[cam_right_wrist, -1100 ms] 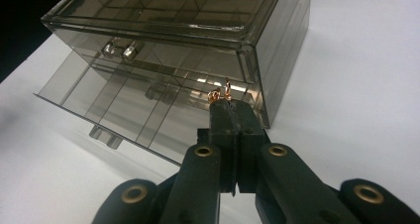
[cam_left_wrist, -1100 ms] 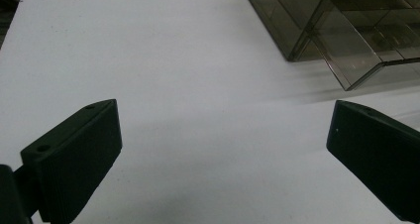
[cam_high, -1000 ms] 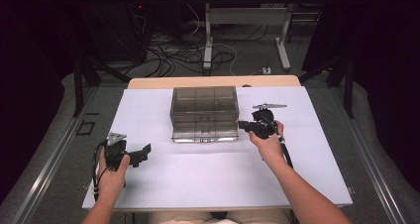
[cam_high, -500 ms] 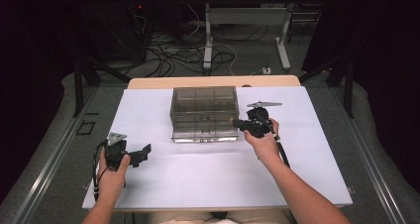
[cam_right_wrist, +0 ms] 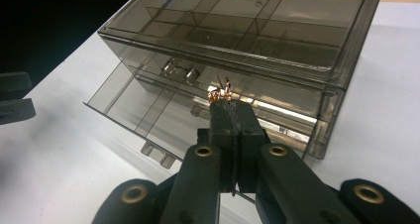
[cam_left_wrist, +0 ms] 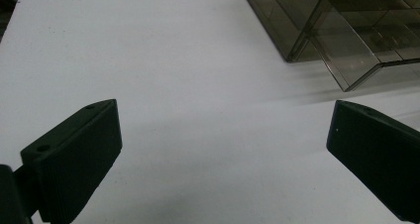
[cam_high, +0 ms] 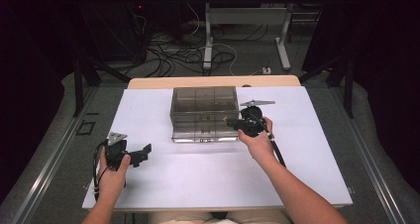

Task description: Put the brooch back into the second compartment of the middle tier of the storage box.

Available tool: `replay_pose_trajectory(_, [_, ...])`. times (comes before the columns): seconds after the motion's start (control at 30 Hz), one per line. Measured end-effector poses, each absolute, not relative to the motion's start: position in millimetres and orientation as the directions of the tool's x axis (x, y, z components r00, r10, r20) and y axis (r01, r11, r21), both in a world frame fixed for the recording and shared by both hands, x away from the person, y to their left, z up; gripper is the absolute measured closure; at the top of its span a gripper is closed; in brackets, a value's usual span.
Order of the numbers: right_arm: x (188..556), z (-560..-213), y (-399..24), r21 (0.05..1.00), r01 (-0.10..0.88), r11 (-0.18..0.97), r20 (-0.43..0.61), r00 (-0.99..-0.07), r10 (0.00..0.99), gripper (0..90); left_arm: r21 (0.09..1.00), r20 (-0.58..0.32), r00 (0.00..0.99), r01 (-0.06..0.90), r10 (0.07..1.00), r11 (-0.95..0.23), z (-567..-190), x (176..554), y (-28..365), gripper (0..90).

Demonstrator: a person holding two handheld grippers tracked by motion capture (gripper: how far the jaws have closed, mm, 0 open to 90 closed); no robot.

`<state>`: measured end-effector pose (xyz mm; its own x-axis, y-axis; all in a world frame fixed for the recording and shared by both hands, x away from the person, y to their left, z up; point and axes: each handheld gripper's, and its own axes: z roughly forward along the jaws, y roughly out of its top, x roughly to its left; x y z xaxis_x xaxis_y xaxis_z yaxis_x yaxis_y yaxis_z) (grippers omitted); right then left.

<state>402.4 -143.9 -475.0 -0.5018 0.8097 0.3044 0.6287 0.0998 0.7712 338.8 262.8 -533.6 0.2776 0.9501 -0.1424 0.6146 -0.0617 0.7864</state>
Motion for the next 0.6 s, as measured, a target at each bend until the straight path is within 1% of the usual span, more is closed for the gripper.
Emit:
replay_pose_trajectory(0.13, [403.7, -474.6, -140.8, 0.78, 0.617, 0.104, 0.298, -0.513, 0.805, 89.8, 0.785, -0.139, 0.276, 0.616, 0.951, -0.064, -533.7, 338.5, 263.0, 0.7])
replay_pose_trajectory(0.33, [404.4, -472.3, -134.3, 0.774, 0.626, 0.093, 0.316, -0.509, 0.801, 89.8, 0.782, -0.139, 0.275, 0.62, 0.951, -0.065, -533.0, 338.7, 264.1, 0.7])
replay_pose_trajectory(0.37, [405.4, -472.6, -133.3, 0.785, 0.612, 0.097, 0.309, -0.522, 0.795, 89.8, 0.782, -0.14, 0.276, 0.62, 0.951, -0.065, -533.2, 338.7, 264.1, 0.7])
replay_pose_trajectory(0.4, [404.5, -471.5, -131.3, 0.773, 0.627, 0.093, 0.321, -0.514, 0.796, 89.8, 0.782, -0.139, 0.278, 0.62, 0.951, -0.067, -533.4, 338.9, 264.0, 0.7])
replay_pose_trajectory(0.6, [405.8, -470.5, -122.4, 0.776, 0.621, 0.111, 0.31, -0.529, 0.79, 89.8, 0.781, -0.139, 0.276, 0.621, 0.951, -0.066, -533.0, 338.5, 264.3, 0.7])
